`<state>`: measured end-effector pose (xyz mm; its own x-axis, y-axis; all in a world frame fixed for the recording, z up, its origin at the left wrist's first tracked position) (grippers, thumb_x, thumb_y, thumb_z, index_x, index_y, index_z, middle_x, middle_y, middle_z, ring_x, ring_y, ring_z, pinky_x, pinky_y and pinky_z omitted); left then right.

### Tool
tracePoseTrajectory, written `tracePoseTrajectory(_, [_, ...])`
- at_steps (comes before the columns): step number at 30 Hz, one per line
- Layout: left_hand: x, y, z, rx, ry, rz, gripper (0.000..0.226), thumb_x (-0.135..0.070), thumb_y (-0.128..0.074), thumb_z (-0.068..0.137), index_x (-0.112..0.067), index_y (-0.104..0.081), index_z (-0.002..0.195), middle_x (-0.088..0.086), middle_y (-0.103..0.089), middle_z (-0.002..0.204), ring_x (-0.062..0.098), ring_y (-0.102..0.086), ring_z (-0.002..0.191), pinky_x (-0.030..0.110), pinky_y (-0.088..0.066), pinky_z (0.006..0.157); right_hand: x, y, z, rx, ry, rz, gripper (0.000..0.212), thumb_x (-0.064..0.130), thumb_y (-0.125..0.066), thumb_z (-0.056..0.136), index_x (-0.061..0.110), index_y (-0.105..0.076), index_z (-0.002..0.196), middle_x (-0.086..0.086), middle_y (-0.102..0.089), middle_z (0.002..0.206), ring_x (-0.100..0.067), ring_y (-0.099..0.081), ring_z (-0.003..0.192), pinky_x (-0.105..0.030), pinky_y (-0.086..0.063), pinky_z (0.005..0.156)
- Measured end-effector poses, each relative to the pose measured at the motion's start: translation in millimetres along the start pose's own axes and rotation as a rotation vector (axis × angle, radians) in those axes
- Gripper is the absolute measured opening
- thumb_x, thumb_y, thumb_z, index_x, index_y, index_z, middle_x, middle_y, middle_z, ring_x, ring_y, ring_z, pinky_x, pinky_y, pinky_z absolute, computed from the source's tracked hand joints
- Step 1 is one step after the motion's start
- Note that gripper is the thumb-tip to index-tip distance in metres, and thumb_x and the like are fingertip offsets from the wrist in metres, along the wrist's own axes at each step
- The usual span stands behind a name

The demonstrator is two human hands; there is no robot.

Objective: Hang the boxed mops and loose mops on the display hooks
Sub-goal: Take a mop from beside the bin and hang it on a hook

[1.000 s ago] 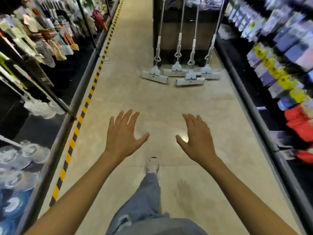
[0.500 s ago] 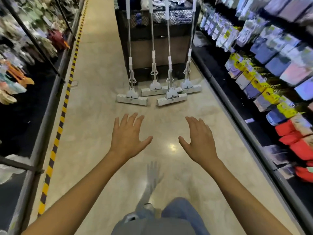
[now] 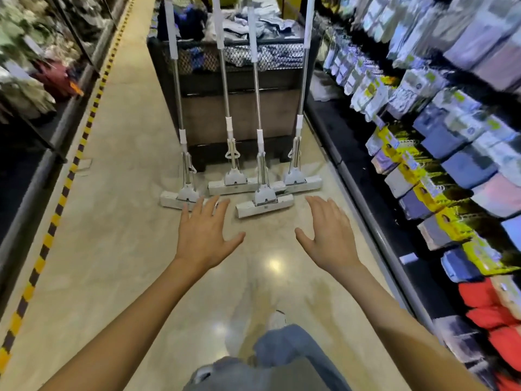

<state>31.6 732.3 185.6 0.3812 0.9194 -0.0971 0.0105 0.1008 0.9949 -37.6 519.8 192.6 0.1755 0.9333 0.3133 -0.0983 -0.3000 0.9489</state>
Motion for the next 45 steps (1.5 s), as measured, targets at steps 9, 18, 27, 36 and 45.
tracePoseTrajectory(9, [-13.1, 5.8, 168.5, -0.018, 0.093, -0.010, 0.074, -0.063, -0.050, 0.082, -0.019, -0.039, 0.141, 0.008, -0.042, 0.146, 0.032, -0.033, 0.137, 0.053, -0.024, 0.111, -52.2, 28.3, 186.2, 0.009, 0.122, -0.086, 0.064, 0.034, -0.064, 0.084, 0.007, -0.042, 0.138, -0.013, -0.049, 0.139, -0.037, -0.045, 0.127, -0.052, -0.037, 0.105])
tracePoseTrajectory(18, [10.3, -37.7, 353.4, 0.035, 0.164, -0.069, 0.079, -0.061, -0.052, 0.080, -0.018, -0.035, 0.144, 0.009, -0.037, 0.150, 0.035, -0.029, 0.140, 0.054, -0.022, 0.112, -81.2, -11.5, 392.0, 0.084, 0.137, -0.109, 0.067, 0.039, -0.056, 0.088, 0.012, -0.032, 0.145, -0.011, -0.043, 0.145, -0.033, -0.038, 0.134, -0.049, -0.032, 0.110])
tracePoseTrajectory(27, [40.6, -66.5, 535.9, 0.144, 0.202, -0.061, 0.081, -0.063, -0.047, 0.084, -0.019, -0.024, 0.148, 0.006, -0.027, 0.156, 0.032, -0.020, 0.144, 0.050, -0.014, 0.115, -59.8, -42.8, 594.0, 0.168, 0.214, -0.107, 0.068, 0.033, -0.062, 0.085, 0.006, -0.038, 0.143, -0.016, -0.045, 0.144, -0.037, -0.039, 0.134, -0.050, -0.033, 0.111])
tracePoseTrajectory(36, [60.9, -187.7, 663.0, 0.229, 0.220, -0.163, 0.087, -0.071, -0.029, 0.076, -0.020, -0.029, 0.147, 0.005, -0.033, 0.153, 0.029, -0.030, 0.140, 0.050, -0.026, 0.113, -76.8, -147.6, 749.2, 0.286, 0.132, 0.274, 0.084, 0.034, -0.059, 0.091, 0.007, -0.006, 0.152, -0.009, -0.025, 0.157, -0.025, -0.025, 0.143, -0.034, -0.025, 0.113])
tracePoseTrajectory(45, [80.5, -356.8, 761.9, 0.263, 0.438, -1.118, 0.065, -0.004, -0.074, 0.078, -0.025, -0.044, 0.132, -0.002, -0.052, 0.126, 0.013, -0.047, 0.117, 0.025, -0.041, 0.093, -76.9, -271.1, 857.6, 0.461, 0.059, 0.930, 0.060, 0.022, -0.067, 0.088, 0.018, -0.037, 0.140, 0.002, -0.047, 0.136, -0.009, -0.045, 0.119, -0.020, -0.043, 0.089])
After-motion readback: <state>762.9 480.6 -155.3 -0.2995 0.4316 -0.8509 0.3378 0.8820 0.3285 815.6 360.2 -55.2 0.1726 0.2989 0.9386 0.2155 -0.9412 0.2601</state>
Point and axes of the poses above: each hand's wrist, its own z-axis towards the middle knuckle, its own y-axis out of the back of the hand, x = y × z, the point moved 10 cm from there along z, towards the middle knuckle
